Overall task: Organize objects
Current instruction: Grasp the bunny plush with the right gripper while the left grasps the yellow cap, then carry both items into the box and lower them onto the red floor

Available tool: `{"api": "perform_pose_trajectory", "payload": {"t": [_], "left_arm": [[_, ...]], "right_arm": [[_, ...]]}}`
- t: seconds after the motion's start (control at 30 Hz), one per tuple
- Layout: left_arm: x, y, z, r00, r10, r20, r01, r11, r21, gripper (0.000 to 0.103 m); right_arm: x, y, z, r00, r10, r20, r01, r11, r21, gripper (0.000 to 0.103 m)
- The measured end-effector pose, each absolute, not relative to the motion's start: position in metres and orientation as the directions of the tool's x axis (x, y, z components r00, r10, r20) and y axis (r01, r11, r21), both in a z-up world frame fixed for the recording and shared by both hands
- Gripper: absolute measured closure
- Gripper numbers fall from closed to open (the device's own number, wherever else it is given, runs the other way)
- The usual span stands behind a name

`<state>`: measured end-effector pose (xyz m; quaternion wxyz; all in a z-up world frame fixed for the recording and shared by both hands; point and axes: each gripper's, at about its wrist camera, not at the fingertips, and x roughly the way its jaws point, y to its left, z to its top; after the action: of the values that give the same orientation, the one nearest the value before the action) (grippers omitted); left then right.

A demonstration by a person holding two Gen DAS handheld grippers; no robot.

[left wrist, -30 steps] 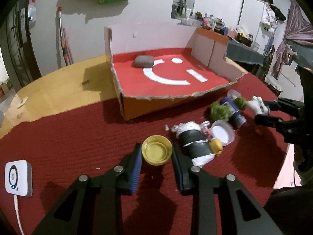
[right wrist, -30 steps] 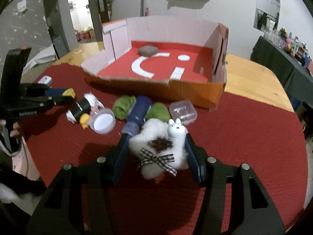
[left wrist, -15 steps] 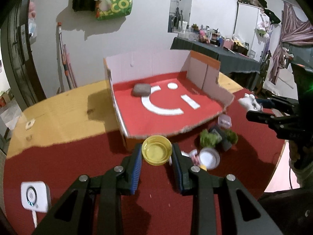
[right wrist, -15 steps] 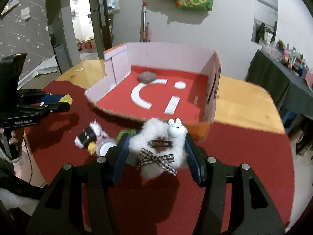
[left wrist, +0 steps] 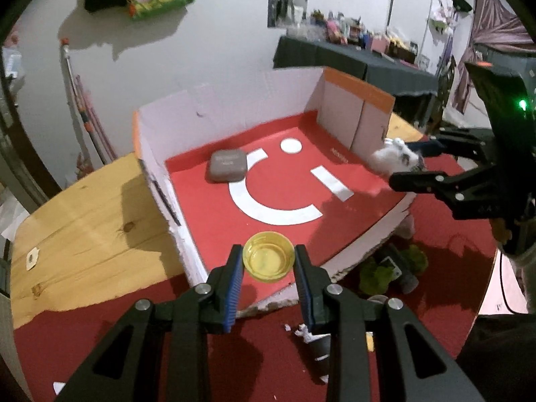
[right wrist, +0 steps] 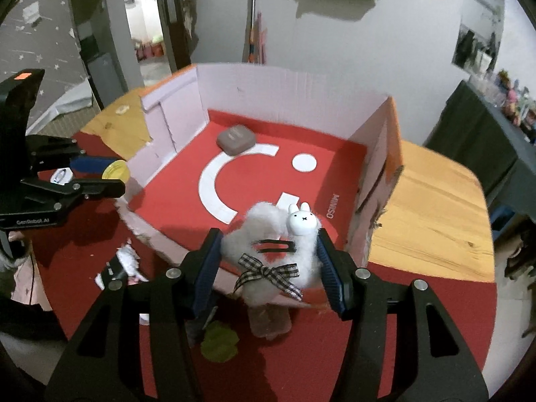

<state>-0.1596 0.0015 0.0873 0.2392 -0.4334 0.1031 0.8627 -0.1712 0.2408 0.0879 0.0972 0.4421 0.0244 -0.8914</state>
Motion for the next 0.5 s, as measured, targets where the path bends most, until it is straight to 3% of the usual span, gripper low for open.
{"api": "perform_pose_trajectory", "payload": {"t": [0.5], "left_arm": [[-0.197, 0.019, 0.05, -0.39, 0.259, -0.884, -0.565, -0.825, 0.008, 0.072]], "right_arm": [[-0.212, 0.24, 0.053, -0.396, -0.164, -0.904, 0.261, -0.963, 0.06, 0.049]]}}
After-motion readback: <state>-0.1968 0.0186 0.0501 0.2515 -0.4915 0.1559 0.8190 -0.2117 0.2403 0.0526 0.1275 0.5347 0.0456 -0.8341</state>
